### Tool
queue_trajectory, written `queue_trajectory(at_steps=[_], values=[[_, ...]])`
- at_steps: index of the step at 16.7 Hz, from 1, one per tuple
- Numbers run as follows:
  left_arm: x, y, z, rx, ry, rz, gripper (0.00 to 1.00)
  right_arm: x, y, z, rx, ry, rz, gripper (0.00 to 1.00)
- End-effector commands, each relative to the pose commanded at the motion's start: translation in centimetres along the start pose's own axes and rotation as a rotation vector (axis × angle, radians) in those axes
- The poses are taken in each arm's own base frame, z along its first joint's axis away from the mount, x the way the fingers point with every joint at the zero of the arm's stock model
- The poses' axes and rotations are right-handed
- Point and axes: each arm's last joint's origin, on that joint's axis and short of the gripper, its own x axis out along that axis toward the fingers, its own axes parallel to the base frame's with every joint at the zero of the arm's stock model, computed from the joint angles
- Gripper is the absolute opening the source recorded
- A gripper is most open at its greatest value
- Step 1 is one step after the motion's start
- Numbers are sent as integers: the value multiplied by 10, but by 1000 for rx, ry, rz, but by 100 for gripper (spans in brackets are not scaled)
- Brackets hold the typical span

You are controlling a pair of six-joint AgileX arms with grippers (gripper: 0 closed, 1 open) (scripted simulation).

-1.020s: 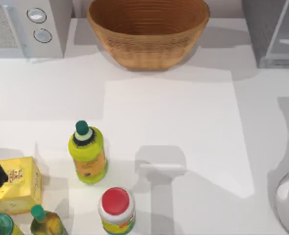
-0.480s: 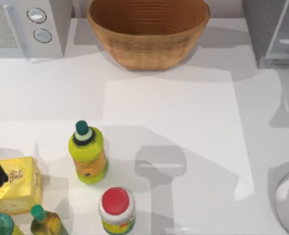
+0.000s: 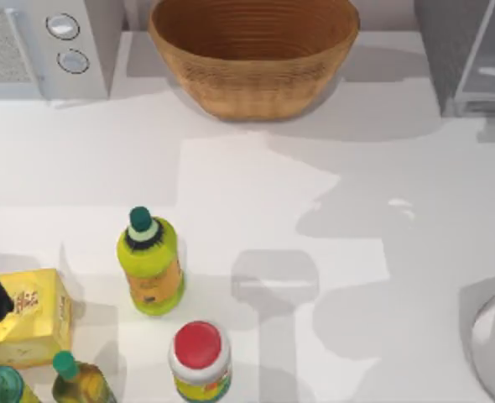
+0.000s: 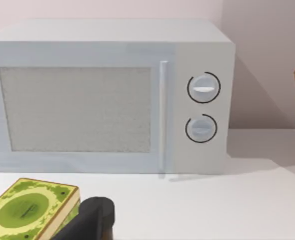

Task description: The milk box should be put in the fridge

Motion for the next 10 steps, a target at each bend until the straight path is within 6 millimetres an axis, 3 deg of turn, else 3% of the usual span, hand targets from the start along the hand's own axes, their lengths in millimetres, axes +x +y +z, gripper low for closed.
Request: queue_trajectory(at_steps=[5,7,10], values=[[0,0,0,0,0,0,100,45,-27,-65,2,-1,4,0],[0,0,0,0,0,0,100,51,-32,-79,0,-7,6,0],[0,0,0,0,0,0,100,54,-34,-84,0,-10,6,0]])
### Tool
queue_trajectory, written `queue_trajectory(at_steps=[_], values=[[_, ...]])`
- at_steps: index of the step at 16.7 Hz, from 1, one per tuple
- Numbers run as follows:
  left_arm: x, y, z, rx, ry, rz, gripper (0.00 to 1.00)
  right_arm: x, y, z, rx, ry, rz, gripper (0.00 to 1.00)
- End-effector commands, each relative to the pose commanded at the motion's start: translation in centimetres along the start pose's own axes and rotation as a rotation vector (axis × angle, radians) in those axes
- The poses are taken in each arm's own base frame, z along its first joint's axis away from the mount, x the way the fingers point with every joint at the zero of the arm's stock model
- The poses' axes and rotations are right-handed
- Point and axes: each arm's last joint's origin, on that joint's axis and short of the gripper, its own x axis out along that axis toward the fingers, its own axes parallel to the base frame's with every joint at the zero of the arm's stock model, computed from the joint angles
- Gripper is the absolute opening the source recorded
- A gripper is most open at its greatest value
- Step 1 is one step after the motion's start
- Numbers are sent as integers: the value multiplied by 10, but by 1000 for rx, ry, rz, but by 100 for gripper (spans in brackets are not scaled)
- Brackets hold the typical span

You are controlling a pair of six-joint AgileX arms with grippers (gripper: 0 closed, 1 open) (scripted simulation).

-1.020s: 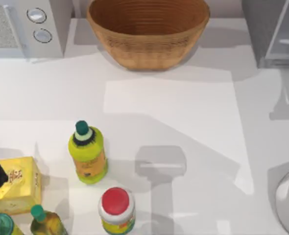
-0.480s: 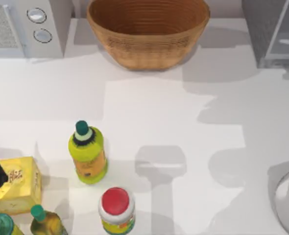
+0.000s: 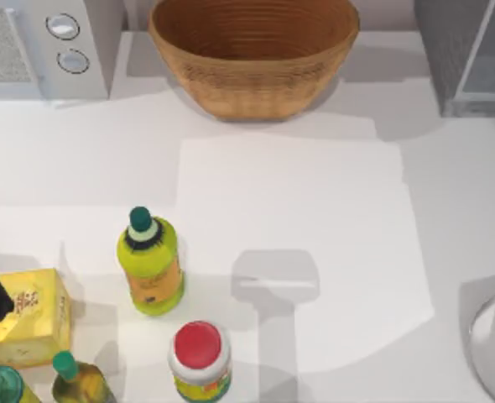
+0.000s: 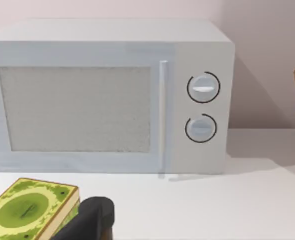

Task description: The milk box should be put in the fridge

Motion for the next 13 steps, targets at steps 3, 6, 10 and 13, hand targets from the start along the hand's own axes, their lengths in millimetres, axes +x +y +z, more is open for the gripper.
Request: queue_trajectory(at_steps=[3,6,10,13], values=[[0,0,0,0,0,0,100,0,2,-1,4,6,4,0],[0,0,0,0,0,0,100,8,3,-1,2,5,10,0],[0,0,0,0,0,0,100,49,1,2,-2,-4,13,0],[0,0,0,0,0,0,100,86,-1,9,-3,-15,9,0]])
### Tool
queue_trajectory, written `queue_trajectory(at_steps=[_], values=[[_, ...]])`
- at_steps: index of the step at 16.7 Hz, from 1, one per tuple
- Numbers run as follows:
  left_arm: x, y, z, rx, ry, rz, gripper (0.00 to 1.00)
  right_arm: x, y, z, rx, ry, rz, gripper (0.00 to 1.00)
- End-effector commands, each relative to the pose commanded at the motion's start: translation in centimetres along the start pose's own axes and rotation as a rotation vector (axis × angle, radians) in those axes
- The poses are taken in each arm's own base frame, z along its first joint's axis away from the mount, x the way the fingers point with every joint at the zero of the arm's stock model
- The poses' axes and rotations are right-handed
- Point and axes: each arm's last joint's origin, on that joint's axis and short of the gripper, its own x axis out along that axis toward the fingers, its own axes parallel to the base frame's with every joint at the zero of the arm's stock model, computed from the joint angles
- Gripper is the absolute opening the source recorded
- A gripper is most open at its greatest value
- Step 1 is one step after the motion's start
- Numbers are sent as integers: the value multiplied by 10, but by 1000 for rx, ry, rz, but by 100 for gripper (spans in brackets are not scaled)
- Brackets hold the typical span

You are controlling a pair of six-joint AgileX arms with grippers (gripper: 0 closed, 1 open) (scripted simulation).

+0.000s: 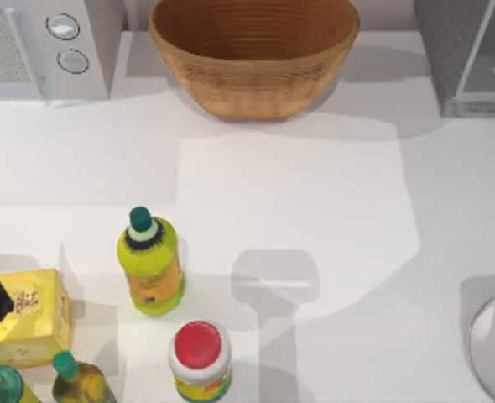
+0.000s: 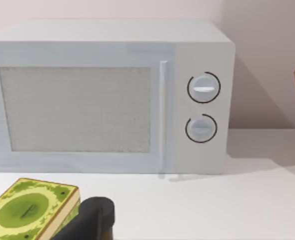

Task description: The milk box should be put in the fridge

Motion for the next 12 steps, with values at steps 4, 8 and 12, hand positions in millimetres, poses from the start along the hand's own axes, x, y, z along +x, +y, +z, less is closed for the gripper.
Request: queue_trajectory(at_steps=[4,8,12], values=[[0,0,0,0,0,0,100,30,2,2,5,15,-4,0],[0,0,0,0,0,0,100,34,2,2,7,21,-5,0],[0,0,0,0,0,0,100,34,2,2,7,21,-5,23]])
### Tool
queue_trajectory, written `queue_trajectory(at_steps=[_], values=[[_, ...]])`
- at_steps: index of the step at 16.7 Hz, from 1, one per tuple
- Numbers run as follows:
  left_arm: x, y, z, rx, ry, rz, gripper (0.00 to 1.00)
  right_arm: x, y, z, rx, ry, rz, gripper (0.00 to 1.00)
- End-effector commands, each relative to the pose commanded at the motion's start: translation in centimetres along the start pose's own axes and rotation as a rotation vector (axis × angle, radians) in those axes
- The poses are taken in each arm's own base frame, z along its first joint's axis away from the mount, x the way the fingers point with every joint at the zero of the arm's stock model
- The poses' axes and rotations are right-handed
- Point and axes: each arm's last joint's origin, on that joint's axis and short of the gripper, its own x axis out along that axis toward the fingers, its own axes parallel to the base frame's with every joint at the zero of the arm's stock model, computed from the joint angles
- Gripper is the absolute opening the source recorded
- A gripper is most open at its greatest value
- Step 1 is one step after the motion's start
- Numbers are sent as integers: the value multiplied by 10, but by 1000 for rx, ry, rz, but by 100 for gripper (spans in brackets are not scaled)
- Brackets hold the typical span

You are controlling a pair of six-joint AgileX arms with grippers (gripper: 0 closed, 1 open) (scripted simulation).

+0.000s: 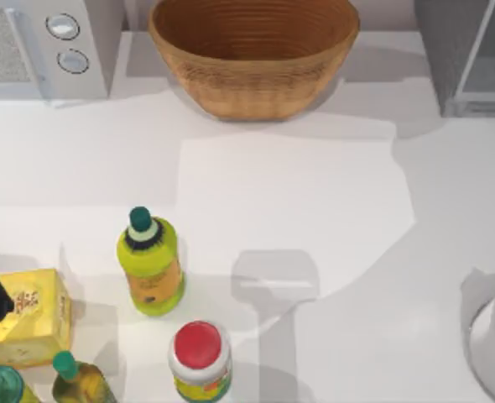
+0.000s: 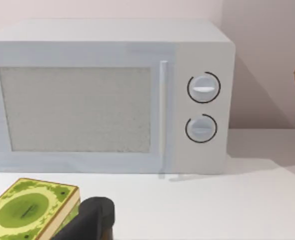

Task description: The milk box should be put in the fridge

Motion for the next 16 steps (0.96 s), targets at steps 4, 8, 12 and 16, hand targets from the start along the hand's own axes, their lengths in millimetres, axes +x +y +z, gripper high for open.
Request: queue_trajectory(at_steps=[4,8,12,16], values=[[0,0,0,0,0,0,100,0,0,0,0,0,0,53],[0,0,0,0,0,0,100,0,0,0,0,0,0,83],[0,0,0,0,0,0,100,0,0,0,0,0,0,100],[0,0,0,0,0,0,100,0,0,0,0,0,0,100]])
